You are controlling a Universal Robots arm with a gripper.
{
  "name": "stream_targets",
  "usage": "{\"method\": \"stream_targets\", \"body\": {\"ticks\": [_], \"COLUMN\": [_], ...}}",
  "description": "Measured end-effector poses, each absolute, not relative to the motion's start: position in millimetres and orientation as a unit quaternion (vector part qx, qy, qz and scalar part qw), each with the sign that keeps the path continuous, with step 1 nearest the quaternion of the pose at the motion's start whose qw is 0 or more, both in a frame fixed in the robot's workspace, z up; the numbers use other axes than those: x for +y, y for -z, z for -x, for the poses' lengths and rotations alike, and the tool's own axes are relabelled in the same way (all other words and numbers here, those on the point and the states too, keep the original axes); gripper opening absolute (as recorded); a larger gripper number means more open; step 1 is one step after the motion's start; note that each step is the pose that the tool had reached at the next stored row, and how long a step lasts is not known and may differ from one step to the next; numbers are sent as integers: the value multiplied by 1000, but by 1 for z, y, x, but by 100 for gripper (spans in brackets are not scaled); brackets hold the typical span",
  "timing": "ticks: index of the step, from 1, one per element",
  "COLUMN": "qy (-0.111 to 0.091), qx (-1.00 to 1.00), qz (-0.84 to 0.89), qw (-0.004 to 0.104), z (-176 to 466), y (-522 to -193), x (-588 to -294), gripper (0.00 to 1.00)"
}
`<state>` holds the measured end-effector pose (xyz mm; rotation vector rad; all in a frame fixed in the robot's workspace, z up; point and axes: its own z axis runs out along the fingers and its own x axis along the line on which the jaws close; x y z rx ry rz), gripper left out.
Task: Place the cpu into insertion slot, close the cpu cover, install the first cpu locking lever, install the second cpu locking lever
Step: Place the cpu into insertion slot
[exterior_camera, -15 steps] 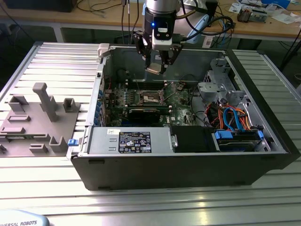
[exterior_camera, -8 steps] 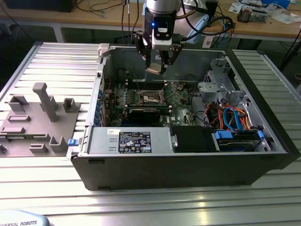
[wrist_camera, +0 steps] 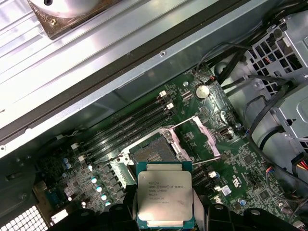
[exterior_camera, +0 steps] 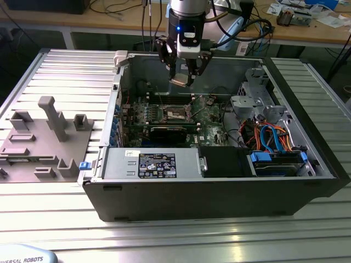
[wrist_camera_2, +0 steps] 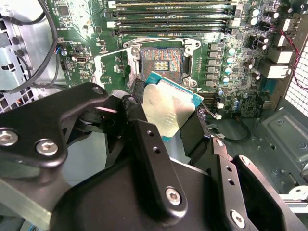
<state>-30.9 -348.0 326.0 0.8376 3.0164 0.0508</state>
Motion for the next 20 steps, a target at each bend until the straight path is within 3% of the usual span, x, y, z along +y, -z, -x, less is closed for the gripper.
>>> {"method": "stream_targets", "body": {"ticks": [20], "qy": [-16], "qx": [960], "qz": [-279], "qw": [6], "z": [31], "y": [-326], "x": [-348], "gripper": [54]}}
